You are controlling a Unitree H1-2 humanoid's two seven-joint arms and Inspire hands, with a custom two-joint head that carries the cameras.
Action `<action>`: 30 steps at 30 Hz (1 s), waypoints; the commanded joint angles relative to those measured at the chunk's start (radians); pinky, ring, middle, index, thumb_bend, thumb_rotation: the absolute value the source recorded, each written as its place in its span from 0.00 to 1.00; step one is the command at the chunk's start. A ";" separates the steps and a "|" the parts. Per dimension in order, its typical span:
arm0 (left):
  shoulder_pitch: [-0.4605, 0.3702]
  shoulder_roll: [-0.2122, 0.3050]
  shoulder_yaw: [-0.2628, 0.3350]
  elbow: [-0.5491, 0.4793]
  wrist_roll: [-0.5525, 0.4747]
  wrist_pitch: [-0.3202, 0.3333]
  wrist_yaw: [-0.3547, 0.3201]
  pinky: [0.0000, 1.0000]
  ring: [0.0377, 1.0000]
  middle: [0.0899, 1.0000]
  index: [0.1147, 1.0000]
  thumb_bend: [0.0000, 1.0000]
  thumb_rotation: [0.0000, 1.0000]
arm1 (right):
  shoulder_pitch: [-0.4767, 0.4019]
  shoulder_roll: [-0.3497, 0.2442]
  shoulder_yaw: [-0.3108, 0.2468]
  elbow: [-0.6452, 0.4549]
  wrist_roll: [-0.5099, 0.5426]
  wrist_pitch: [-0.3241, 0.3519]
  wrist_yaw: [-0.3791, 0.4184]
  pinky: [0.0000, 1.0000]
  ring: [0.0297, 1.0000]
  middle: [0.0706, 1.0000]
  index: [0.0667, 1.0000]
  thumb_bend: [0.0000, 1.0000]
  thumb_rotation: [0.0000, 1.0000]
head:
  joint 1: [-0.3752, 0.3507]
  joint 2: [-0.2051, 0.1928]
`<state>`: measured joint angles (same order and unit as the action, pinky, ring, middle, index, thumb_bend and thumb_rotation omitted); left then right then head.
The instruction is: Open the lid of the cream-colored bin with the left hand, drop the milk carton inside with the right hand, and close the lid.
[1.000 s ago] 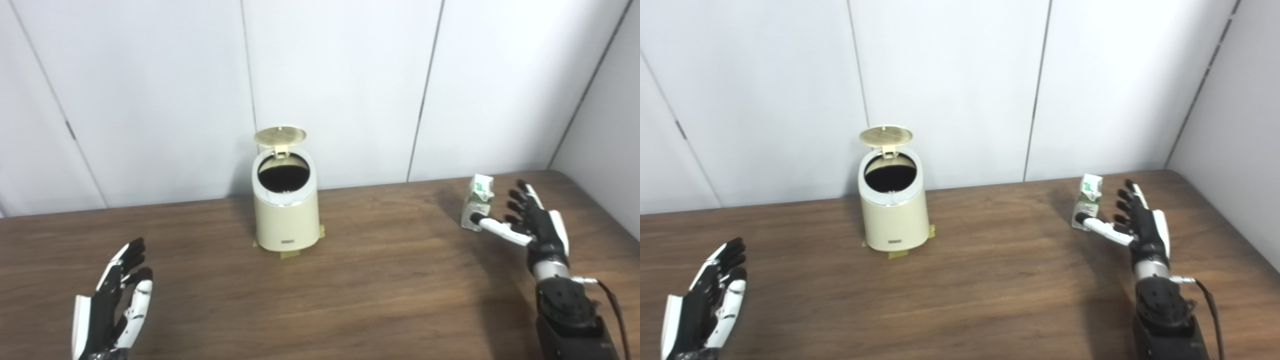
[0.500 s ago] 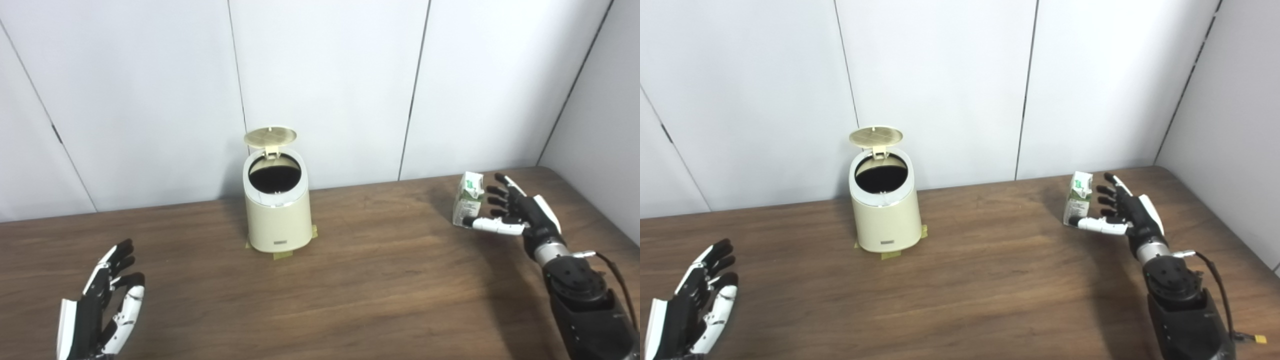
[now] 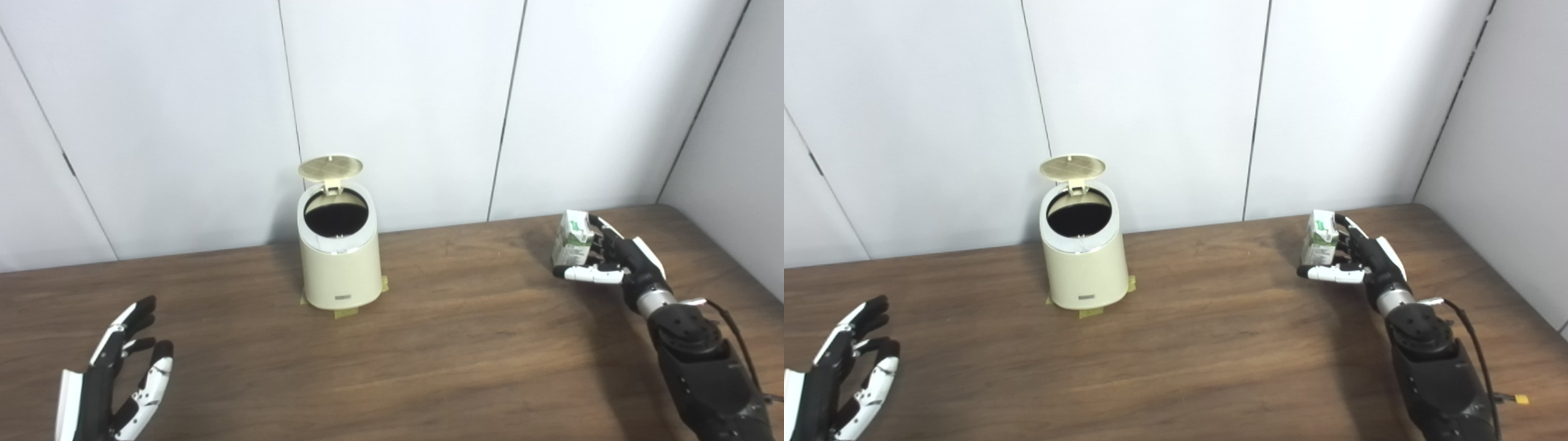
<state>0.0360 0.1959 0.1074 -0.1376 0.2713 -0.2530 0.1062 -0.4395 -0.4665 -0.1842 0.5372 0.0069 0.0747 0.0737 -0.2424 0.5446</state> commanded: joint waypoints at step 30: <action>0.000 0.019 0.025 -0.099 -0.056 0.043 -0.046 0.74 0.85 0.88 0.85 0.31 0.23 | -0.244 -0.023 -0.002 0.317 0.043 -0.184 -0.031 0.73 0.80 0.84 0.88 0.35 0.00 | -0.009 -0.005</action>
<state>0.0525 0.1993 0.1251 -0.2078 0.2253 -0.1997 0.0613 -0.6185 -0.4639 -0.1734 0.8700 0.0347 -0.0733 0.0505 -0.2516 0.5384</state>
